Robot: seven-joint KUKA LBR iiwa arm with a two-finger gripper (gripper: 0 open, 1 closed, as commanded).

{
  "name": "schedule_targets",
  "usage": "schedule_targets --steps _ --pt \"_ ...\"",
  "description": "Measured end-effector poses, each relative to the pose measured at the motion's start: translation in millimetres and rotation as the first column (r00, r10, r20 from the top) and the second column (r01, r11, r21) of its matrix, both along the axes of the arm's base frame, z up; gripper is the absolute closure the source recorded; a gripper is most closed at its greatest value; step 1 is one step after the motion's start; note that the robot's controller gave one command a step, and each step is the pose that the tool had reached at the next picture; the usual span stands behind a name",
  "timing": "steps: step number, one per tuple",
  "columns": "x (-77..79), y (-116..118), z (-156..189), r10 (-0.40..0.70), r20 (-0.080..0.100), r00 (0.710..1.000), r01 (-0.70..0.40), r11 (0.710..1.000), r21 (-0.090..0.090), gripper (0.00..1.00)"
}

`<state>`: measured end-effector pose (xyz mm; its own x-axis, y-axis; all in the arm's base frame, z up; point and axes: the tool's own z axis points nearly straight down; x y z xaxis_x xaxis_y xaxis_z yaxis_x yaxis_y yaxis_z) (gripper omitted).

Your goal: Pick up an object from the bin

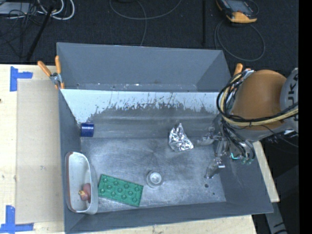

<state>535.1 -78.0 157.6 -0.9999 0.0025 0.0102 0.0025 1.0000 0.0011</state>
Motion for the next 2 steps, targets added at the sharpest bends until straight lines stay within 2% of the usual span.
schedule_targets --steps 1,2 --pt "72.6 9.4 -84.4 -0.204 0.009 0.979 0.204 0.979 -0.001 0.00" --pt "65.7 21.3 -56.5 -0.246 0.012 0.969 0.246 0.969 0.001 0.00"
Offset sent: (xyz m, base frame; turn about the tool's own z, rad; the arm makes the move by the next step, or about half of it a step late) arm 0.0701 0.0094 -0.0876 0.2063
